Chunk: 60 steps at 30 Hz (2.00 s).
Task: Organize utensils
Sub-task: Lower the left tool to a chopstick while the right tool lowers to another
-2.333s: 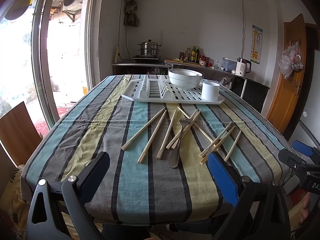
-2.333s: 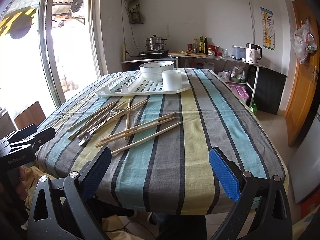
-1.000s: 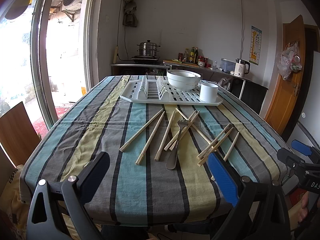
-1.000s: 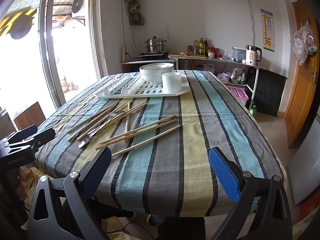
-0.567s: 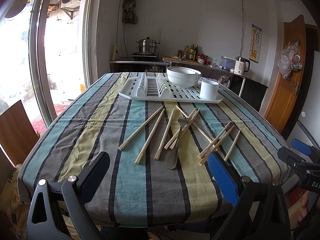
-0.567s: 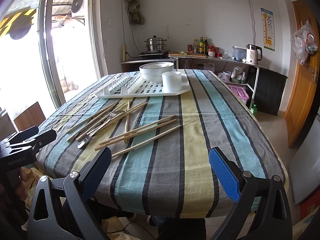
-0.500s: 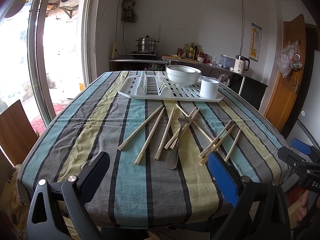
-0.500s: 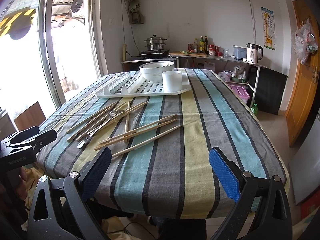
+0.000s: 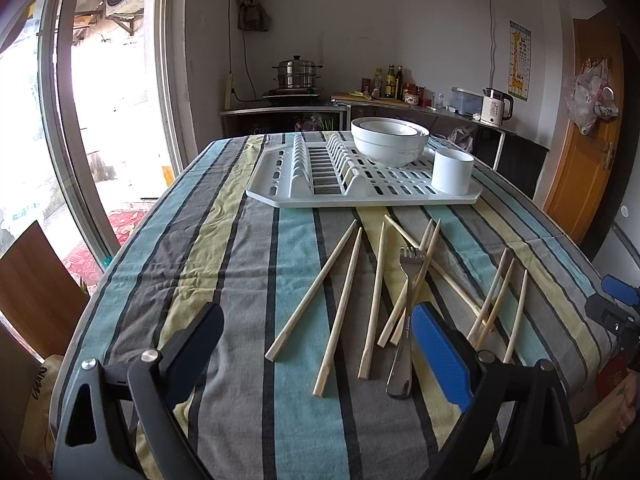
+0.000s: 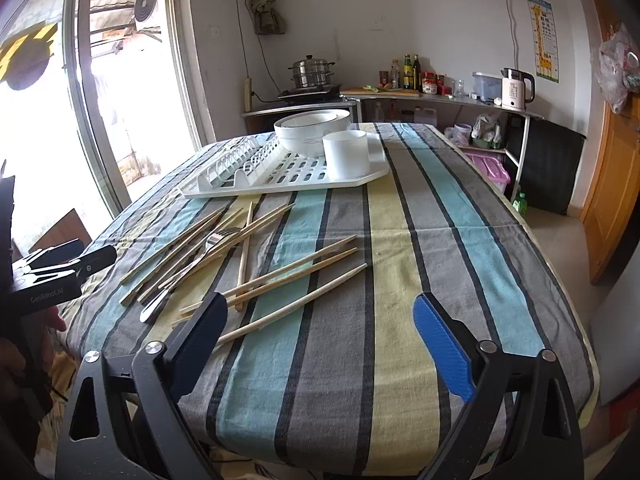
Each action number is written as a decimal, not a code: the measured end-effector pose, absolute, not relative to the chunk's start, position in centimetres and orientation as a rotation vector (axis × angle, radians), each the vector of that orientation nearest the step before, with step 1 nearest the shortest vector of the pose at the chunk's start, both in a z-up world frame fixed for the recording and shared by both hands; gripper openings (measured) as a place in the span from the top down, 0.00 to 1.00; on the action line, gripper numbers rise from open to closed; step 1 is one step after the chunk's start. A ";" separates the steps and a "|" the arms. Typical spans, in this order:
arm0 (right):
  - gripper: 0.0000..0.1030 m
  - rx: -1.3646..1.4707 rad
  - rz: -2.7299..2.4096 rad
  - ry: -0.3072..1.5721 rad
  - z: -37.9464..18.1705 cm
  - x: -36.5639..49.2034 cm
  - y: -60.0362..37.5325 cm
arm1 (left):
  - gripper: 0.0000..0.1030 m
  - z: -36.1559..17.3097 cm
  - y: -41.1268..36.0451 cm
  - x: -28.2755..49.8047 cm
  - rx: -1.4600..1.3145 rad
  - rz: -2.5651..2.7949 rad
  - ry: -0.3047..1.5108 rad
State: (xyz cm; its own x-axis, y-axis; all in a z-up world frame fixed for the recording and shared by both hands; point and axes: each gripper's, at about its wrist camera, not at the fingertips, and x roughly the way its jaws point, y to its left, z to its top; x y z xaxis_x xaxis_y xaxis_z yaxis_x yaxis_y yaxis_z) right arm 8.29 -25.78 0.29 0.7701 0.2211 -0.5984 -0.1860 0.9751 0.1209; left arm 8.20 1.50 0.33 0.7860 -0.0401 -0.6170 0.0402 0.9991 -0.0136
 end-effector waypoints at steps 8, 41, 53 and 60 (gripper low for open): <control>0.43 0.100 0.198 0.743 -0.5 12.7 -26.6 | 0.13 -0.5 1.9 13.0 0.046 -0.101 0.759; 0.74 0.149 0.176 1.065 -3.6 25.1 -24.7 | 0.42 -3.1 -0.2 22.2 0.257 -0.180 0.928; 0.74 0.275 0.203 1.127 -3.7 25.9 -25.2 | 0.61 -3.4 -1.3 23.0 0.300 -0.161 0.944; 0.74 0.221 0.148 1.152 -3.4 27.3 -24.1 | 0.73 -3.3 -2.1 23.3 0.325 -0.162 0.957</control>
State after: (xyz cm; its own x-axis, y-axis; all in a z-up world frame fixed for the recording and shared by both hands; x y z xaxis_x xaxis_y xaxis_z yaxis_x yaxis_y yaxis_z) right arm 27.32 -24.10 -3.42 0.4002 0.2285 -0.8875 -0.0025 0.9687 0.2483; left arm 23.30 -2.14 -3.33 0.5687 0.0071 -0.8225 0.2779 0.9395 0.2002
